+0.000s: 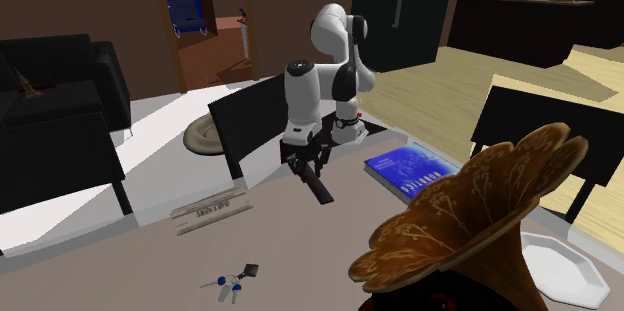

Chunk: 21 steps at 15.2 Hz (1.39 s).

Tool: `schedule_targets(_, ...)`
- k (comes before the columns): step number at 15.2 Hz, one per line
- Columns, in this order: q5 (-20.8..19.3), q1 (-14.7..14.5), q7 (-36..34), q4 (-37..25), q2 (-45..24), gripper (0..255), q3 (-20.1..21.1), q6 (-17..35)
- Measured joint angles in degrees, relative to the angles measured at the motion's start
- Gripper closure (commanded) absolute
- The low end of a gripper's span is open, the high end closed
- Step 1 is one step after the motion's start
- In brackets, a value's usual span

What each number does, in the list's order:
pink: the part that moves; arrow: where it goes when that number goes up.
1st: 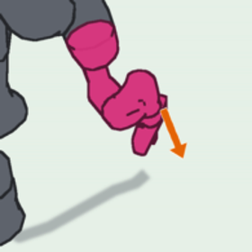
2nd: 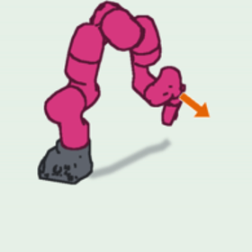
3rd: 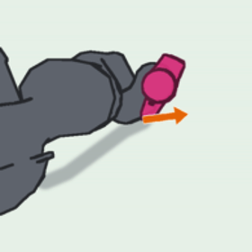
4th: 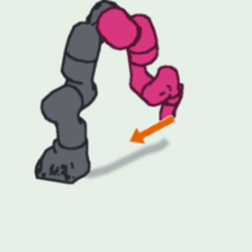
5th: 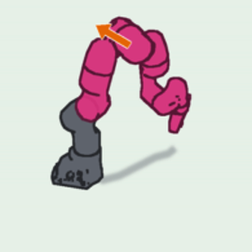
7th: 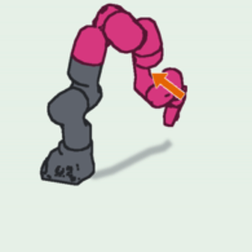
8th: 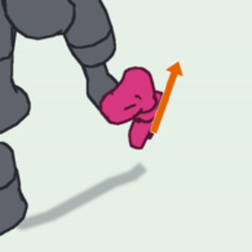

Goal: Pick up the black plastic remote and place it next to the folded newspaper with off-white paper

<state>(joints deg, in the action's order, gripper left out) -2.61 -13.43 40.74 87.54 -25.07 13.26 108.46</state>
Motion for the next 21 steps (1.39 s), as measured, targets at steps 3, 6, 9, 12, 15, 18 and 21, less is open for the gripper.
schedule_targets(3, -0.03, 2.50, 3.74, -2.61, -1.61, 255, -1.18, -1.11)
schedule_targets(6, -0.19, 3.07, 4.68, -3.00, -2.82, 255, -1.53, -0.33)
schedule_targets(9, -0.34, 3.07, 4.72, -1.99, -3.64, 255, -1.62, 1.45)
schedule_targets(12, -0.43, 3.12, 4.76, -0.41, -4.10, 255, -1.69, 3.48)
schedule_targets(15, -0.61, 3.10, 4.76, 0.45, -5.09, 255, -1.81, 5.33)
schedule_targets(18, -0.76, 3.07, 4.73, 1.49, -5.84, 255, -1.91, 7.11)
schedule_targets(21, -0.84, 3.04, 4.71, 1.65, -6.26, 255, -1.95, 7.69)
